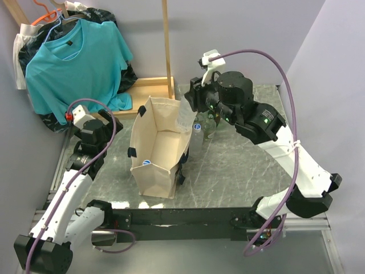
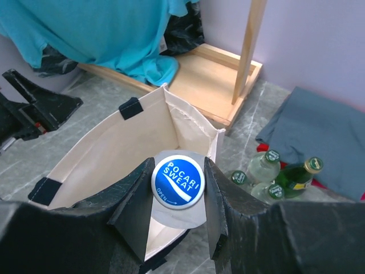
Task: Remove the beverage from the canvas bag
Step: Take out the drink from the canvas bag.
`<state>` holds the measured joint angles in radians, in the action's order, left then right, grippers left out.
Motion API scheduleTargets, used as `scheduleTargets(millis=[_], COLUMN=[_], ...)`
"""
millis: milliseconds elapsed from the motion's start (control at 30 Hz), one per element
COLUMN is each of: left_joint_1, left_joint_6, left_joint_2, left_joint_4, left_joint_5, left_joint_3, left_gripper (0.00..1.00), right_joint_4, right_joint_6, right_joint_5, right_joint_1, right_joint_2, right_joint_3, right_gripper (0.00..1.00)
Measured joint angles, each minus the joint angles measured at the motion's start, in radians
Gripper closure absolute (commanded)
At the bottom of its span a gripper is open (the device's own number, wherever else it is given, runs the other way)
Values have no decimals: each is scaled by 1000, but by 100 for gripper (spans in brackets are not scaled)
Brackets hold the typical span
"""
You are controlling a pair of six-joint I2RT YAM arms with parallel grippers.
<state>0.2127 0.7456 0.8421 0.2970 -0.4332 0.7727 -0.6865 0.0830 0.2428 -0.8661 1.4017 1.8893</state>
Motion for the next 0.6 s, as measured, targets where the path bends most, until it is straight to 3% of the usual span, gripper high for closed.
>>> scheduleTargets(millis=[600], left_joint_1=[0], left_joint_6=[0], left_joint_2=[0], left_joint_4=[0], left_joint_5=[1], left_joint_3=[0], left_gripper=[4], right_joint_4=[29], right_joint_6=[-29], right_joint_5=[94], right_joint_1=[0], right_joint_2=[-77], right_joint_3=[-61], right_gripper=[100])
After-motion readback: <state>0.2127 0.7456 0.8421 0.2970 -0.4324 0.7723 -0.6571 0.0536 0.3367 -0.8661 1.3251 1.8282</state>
